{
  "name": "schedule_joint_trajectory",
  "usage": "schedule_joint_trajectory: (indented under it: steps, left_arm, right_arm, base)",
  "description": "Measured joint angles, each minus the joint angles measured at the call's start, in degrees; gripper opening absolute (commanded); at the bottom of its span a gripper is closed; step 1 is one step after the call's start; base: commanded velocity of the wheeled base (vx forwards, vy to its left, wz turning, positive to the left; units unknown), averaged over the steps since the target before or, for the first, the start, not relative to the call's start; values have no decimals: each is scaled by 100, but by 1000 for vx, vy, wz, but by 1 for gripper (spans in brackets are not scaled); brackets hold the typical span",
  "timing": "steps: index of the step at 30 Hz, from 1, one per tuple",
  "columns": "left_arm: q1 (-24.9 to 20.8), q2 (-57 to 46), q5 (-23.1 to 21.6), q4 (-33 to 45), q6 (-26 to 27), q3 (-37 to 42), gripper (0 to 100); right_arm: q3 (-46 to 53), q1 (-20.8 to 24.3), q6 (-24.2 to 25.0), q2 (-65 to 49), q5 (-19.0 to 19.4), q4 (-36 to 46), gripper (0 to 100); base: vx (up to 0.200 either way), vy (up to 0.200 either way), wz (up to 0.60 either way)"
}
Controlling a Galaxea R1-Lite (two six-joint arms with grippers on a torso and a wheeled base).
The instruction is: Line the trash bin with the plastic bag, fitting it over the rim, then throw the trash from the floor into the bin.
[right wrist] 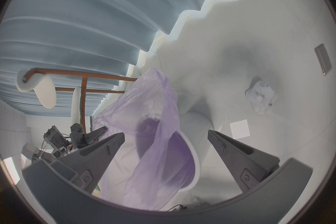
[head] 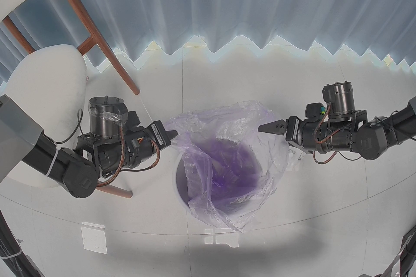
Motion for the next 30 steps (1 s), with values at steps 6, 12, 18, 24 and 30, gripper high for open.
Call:
schedule_joint_trajectory:
  steps: [6,12,18,24,30]
  left_arm:
    - [0,-44,0,-35,15,96,0]
    - [-2,-61,7,-41,30,106,0]
    - [6,-71,18,-46,44,157,0]
    - [9,-77,128,-44,59,168,0]
    - [-2,-160,152,33,61,229,0]
  right_arm:
    - [395,196,73,-344,-21,-33,100]
    - [880,447,77,-586,-57,-66,100]
    - [1141,488,107,-691,-163,-127,0]
    - [1154,334,104,-691,-202,-206,0]
    - [951,107,93,-584,-205,-236,0]
  base:
    - [0,0,0]
    - [0,0,0]
    - [0,0,0]
    - [0,0,0]
    - [0,0,0]
